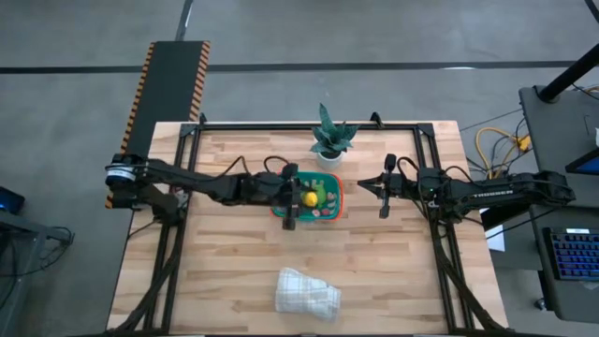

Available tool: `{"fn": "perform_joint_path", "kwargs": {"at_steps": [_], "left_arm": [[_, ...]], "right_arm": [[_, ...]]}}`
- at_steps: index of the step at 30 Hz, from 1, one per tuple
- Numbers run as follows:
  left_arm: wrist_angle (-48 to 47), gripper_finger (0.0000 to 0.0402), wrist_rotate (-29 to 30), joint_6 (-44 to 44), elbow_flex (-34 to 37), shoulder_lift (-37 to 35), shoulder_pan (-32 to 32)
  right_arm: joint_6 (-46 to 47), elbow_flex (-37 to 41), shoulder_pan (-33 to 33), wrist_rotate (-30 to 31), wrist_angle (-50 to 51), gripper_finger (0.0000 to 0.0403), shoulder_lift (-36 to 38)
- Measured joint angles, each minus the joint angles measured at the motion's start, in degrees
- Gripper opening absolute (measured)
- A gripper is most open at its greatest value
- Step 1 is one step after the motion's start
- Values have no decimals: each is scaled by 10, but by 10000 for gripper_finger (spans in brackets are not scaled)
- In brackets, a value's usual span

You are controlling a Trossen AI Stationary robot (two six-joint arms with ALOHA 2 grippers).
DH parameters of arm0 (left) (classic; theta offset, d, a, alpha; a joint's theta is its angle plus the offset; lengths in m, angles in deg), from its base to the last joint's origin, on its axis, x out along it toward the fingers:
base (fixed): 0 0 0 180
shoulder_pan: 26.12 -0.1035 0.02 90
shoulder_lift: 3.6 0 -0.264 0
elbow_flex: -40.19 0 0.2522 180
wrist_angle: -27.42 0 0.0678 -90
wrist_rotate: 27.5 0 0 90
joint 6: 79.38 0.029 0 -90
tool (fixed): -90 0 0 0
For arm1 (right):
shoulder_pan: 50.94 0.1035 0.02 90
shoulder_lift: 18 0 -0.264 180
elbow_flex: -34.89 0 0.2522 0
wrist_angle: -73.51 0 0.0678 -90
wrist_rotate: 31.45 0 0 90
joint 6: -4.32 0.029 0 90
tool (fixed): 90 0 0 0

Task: Build produce basket
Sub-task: Put the yellow lemon into the blue basket

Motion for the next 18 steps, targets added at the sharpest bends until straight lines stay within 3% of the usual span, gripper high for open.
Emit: {"fn": "perform_joint_path", "kwargs": {"at_steps": [8, 18], "left_arm": [[4, 185, -1, -1, -1, 55, -54], [-39, 185, 7, -3, 0, 65, -80]], "right_arm": [[0, 0, 0, 0, -1, 9, 0], [0, 0, 0, 0, 0, 9, 0]]}}
